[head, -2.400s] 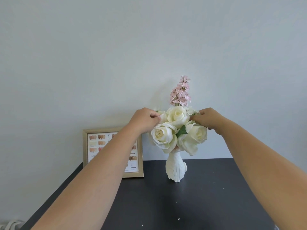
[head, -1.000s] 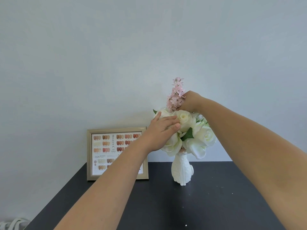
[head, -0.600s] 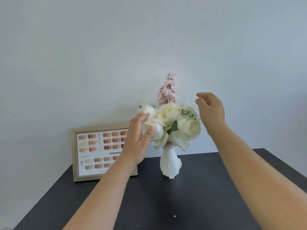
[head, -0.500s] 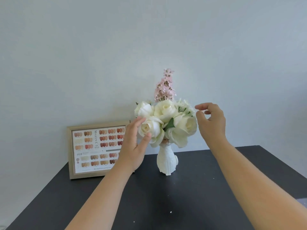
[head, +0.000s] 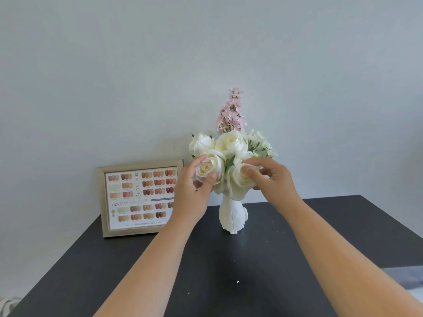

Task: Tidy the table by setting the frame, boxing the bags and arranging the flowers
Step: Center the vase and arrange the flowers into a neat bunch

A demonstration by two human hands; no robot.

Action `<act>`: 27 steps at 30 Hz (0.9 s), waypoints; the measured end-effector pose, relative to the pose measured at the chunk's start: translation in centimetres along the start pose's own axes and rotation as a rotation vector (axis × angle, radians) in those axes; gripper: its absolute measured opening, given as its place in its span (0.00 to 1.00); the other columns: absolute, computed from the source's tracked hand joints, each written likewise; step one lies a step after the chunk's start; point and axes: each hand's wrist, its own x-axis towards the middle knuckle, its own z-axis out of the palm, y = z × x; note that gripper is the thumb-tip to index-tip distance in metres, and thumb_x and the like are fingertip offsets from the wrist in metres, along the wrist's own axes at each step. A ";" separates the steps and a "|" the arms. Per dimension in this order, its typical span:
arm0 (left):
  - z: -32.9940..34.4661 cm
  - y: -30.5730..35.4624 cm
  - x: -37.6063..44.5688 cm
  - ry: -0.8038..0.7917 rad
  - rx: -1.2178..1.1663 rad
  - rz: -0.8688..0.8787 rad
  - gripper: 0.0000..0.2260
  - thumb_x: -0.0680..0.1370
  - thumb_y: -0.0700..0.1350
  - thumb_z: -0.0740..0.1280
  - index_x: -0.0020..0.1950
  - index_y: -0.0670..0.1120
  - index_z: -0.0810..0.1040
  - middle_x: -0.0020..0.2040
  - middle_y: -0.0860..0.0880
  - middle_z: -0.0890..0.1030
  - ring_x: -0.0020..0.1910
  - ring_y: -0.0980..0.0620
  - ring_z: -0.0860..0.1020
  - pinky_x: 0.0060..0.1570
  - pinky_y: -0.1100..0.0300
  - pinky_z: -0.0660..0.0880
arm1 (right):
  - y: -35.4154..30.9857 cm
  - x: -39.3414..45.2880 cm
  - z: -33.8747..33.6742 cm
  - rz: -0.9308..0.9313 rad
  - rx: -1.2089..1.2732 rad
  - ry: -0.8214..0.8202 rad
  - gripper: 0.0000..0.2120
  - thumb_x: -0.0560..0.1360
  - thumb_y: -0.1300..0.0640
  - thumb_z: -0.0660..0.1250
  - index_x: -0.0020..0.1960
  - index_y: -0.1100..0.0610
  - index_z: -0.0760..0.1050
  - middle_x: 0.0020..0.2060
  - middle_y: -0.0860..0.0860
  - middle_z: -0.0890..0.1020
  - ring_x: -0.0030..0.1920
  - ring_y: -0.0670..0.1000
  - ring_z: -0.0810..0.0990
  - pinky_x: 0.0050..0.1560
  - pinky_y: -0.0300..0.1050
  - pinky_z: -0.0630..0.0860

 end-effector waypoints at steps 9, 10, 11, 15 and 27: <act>-2.3 -0.4 0.5 -0.033 0.081 -0.032 0.21 0.77 0.62 0.61 0.71 0.64 0.68 0.66 0.62 0.71 0.64 0.62 0.71 0.55 0.64 0.69 | -0.1 3.8 -4.6 0.039 0.058 0.282 0.11 0.74 0.50 0.60 0.49 0.41 0.81 0.50 0.41 0.82 0.48 0.41 0.78 0.50 0.42 0.73; -2.3 -0.4 0.6 -0.055 0.090 -0.028 0.21 0.78 0.62 0.61 0.71 0.64 0.67 0.65 0.65 0.70 0.65 0.65 0.69 0.57 0.65 0.68 | 0.2 4.3 -4.8 0.076 0.036 0.250 0.12 0.76 0.51 0.60 0.54 0.40 0.80 0.53 0.41 0.81 0.50 0.41 0.77 0.53 0.42 0.72; -2.2 -0.5 0.6 -0.083 0.118 -0.014 0.21 0.78 0.63 0.60 0.72 0.64 0.66 0.64 0.66 0.69 0.65 0.68 0.68 0.58 0.67 0.66 | 0.4 4.8 -4.9 0.107 0.010 0.202 0.13 0.77 0.52 0.60 0.58 0.40 0.78 0.55 0.40 0.80 0.53 0.39 0.76 0.54 0.40 0.71; -1.5 -0.6 0.8 -0.172 0.207 0.056 0.23 0.81 0.63 0.55 0.76 0.61 0.62 0.69 0.61 0.68 0.68 0.70 0.63 0.62 0.71 0.60 | 0.7 5.2 -3.8 0.131 0.011 0.012 0.15 0.79 0.51 0.61 0.64 0.43 0.76 0.56 0.37 0.78 0.55 0.31 0.74 0.51 0.30 0.68; -2.0 0.7 4.7 -0.066 0.204 0.030 0.27 0.81 0.61 0.53 0.78 0.52 0.61 0.74 0.55 0.64 0.74 0.59 0.59 0.72 0.57 0.56 | 0.1 6.9 -3.2 0.194 0.089 -0.003 0.18 0.78 0.44 0.58 0.67 0.38 0.71 0.61 0.35 0.73 0.56 0.31 0.72 0.55 0.37 0.64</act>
